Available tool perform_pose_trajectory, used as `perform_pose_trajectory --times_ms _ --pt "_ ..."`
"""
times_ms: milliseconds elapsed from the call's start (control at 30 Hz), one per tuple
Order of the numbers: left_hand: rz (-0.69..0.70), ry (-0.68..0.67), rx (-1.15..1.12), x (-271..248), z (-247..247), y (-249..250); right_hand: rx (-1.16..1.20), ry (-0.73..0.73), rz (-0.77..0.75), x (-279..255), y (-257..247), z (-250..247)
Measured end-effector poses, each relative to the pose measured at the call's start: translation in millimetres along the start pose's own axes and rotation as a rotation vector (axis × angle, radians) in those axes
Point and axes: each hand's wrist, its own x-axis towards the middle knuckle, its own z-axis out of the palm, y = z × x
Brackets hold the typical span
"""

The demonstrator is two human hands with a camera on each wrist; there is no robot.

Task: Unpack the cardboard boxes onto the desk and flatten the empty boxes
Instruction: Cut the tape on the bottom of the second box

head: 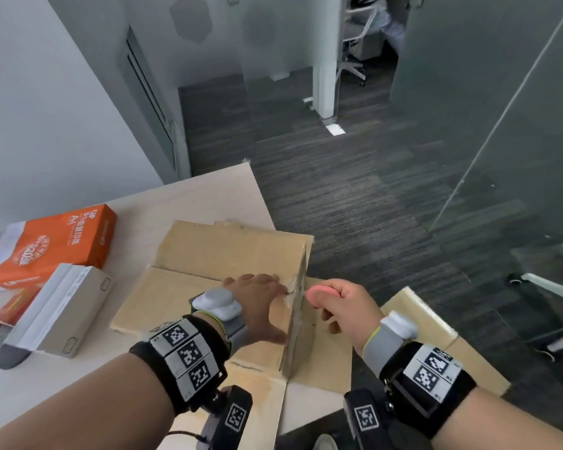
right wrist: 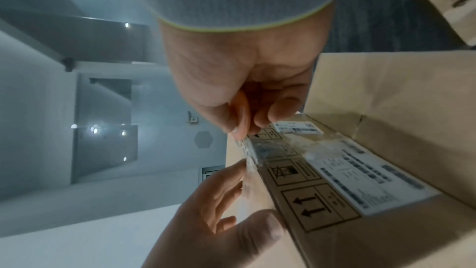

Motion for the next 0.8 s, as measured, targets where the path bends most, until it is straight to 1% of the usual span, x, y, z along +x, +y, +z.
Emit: perform_pose_trajectory --times_ms 100,233,467,800 --pt "-0.020 -0.017 0.012 0.2 -4.3 4.4 0.059 0.024 0.019 -2.4 6.1 4.9" --pt "-0.077 -0.089 -0.005 -0.2 -10.3 6.9 0.082 0.036 0.031 1.3 7.1 10.9" --pt "-0.155 -0.162 0.009 -3.6 -22.4 15.3 0.095 -0.004 0.042 11.0 9.4 17.6" --pt "-0.198 -0.160 0.006 -3.5 -20.1 18.8 -0.025 -0.081 0.002 14.0 15.0 16.0"
